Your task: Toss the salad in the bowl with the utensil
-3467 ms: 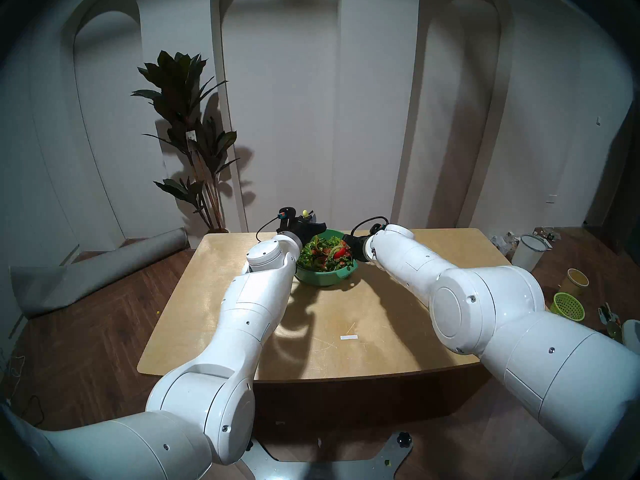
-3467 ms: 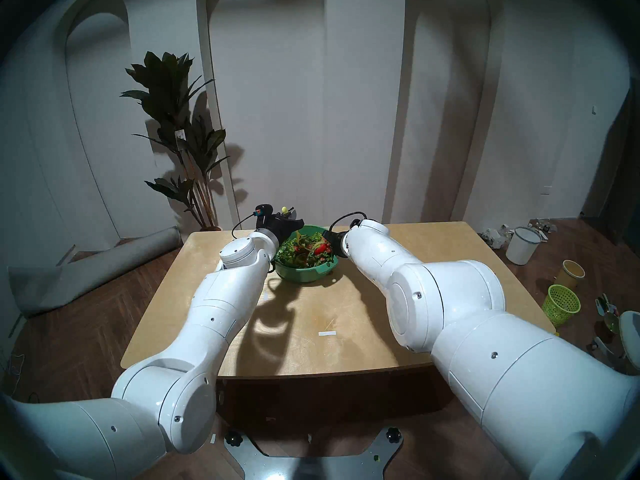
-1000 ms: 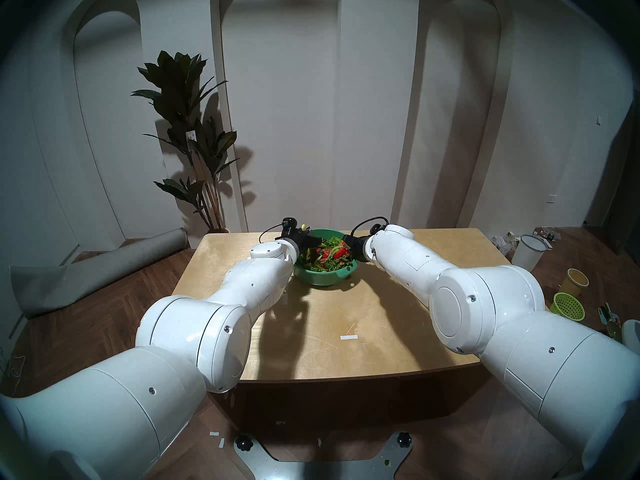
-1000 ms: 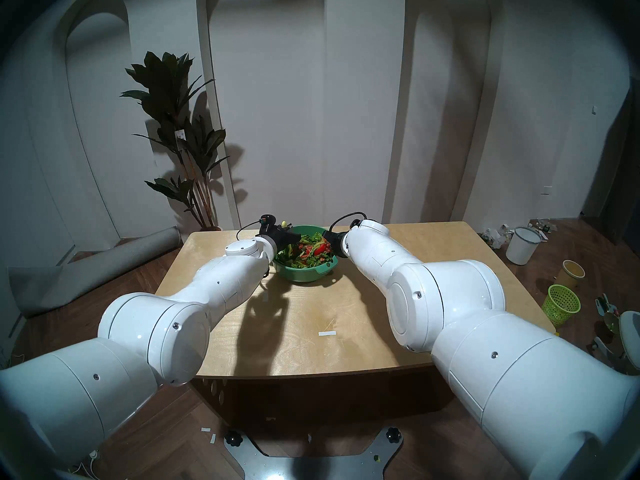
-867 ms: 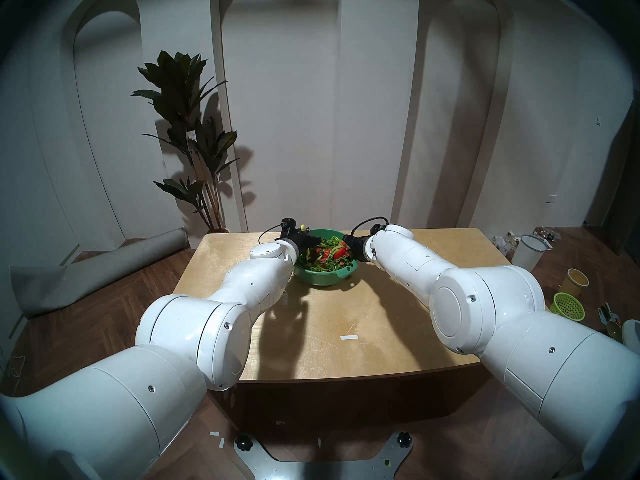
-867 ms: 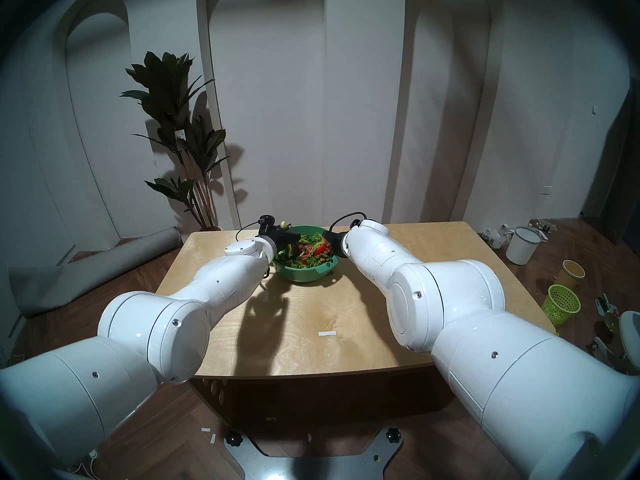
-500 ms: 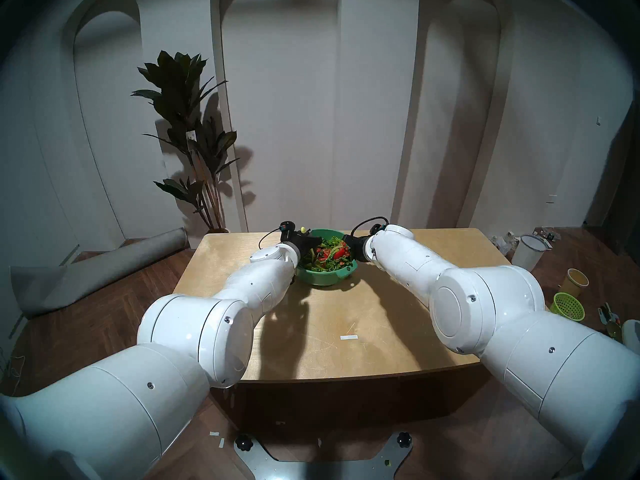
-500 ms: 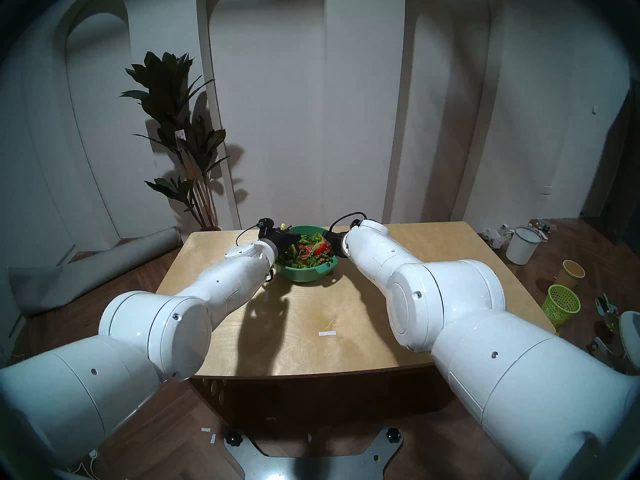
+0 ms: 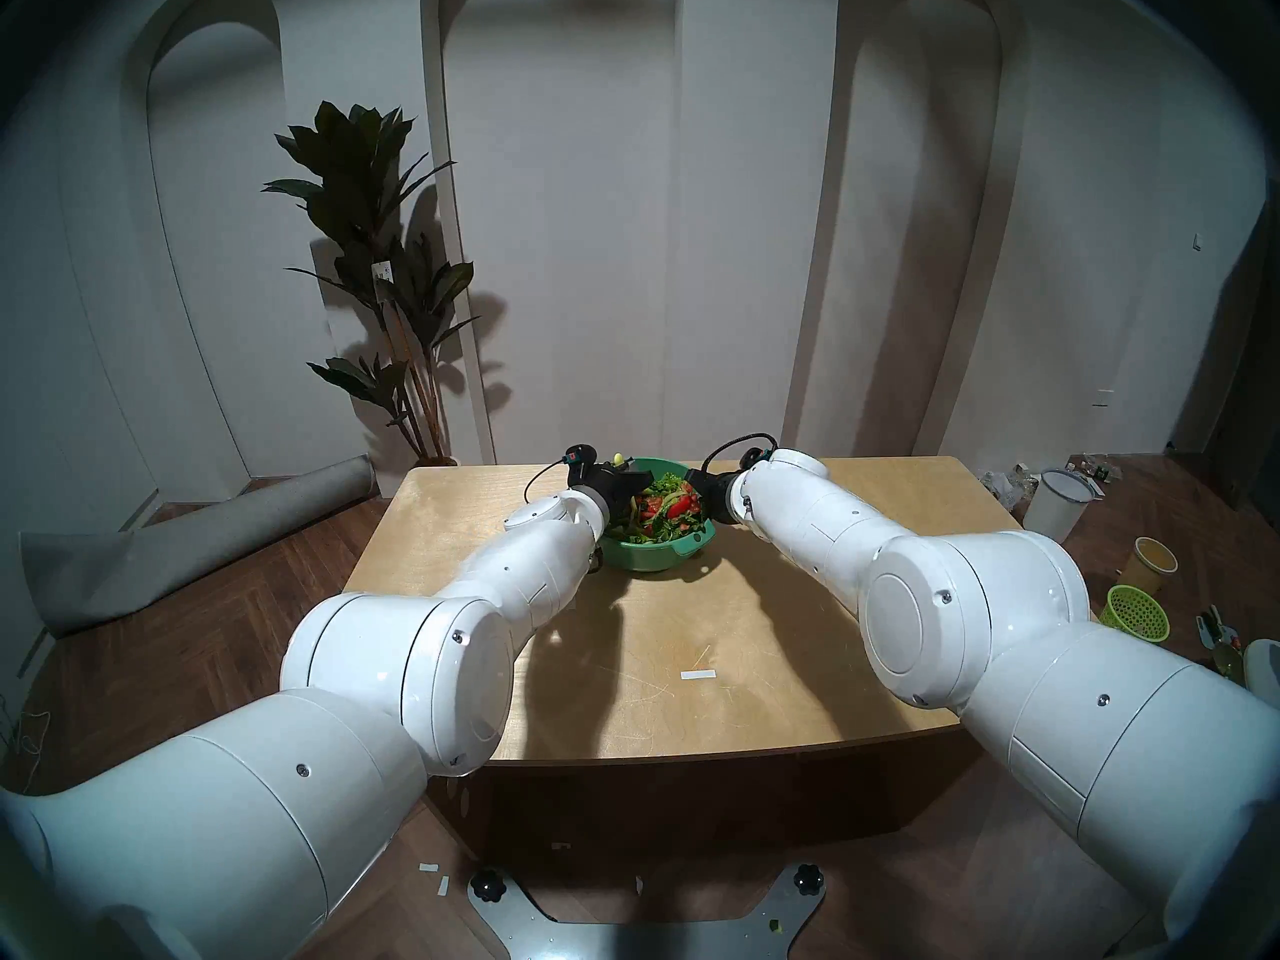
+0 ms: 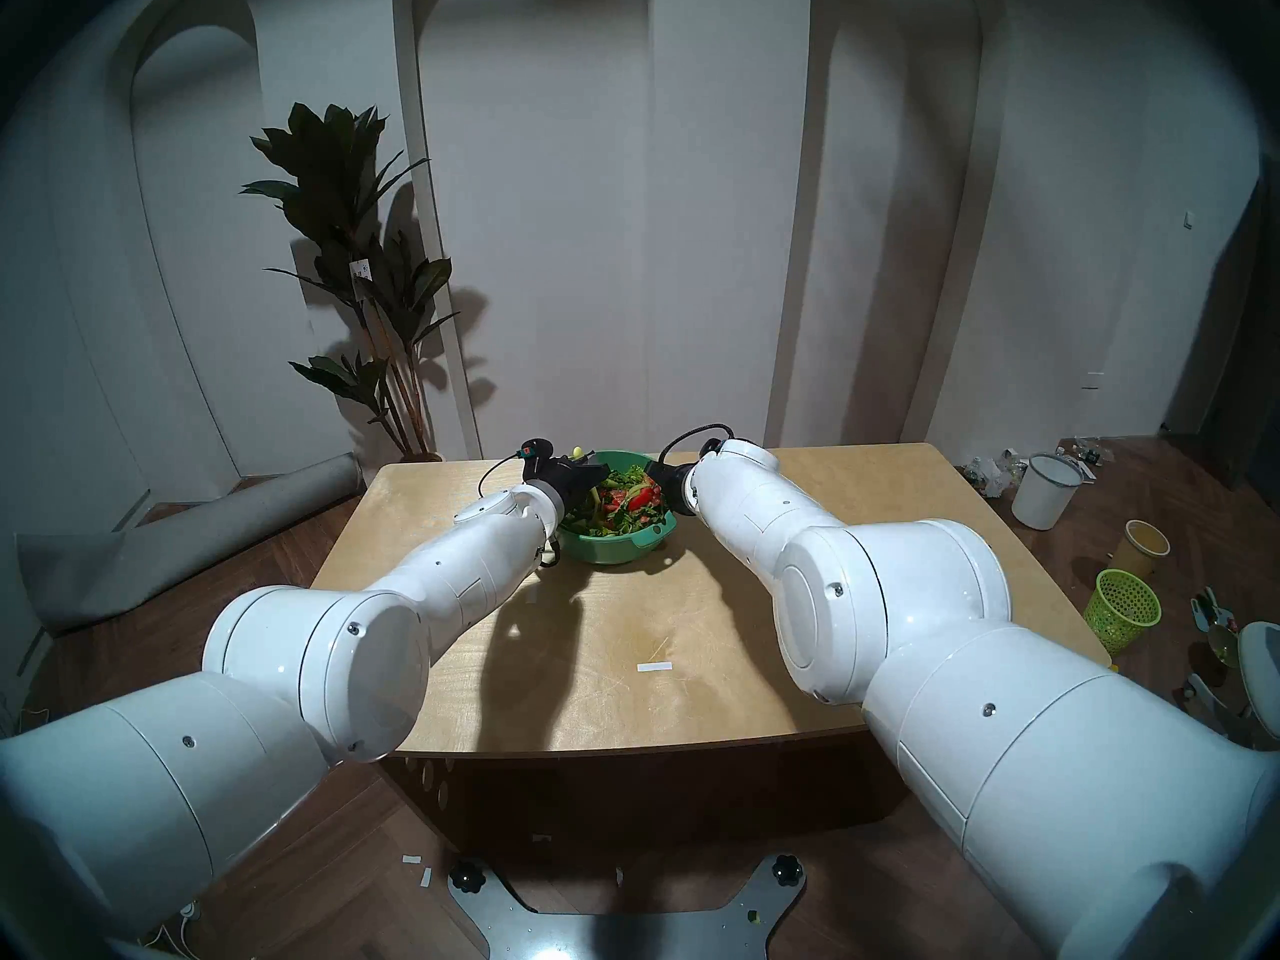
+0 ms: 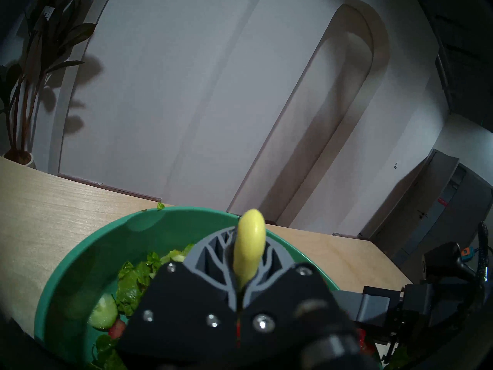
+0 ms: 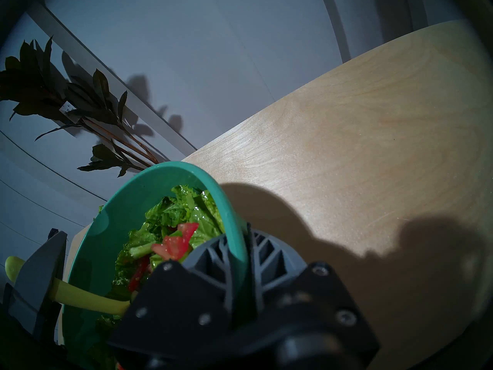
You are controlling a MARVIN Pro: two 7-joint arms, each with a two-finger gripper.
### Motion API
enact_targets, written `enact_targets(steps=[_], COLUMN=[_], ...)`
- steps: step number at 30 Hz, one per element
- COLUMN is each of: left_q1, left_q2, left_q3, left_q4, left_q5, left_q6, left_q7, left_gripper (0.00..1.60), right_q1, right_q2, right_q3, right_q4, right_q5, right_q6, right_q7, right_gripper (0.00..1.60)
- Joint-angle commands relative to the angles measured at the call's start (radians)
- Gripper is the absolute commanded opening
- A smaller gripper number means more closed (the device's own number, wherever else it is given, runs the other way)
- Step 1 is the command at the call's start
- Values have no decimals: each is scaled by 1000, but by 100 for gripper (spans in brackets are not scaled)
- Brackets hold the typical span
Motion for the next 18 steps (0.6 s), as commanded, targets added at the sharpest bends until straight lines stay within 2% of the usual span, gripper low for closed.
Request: enact_targets(steps=[1, 18], left_q1=[-6, -20], left_q2=[-27, 3], left_q3=[21, 92], left_q4=[-41, -173], left_q5=[14, 78], left_q6=[-32, -141], left_q7=[-58, -124], left_gripper=[0, 0], right_q1=[40, 40], right_q2=[-4, -4], right_q3=[2, 2], right_q4=[-31, -29], right_q5=[3, 2], right_q6=[-12, -11], right_q7=[9, 8], right_gripper=[29, 29])
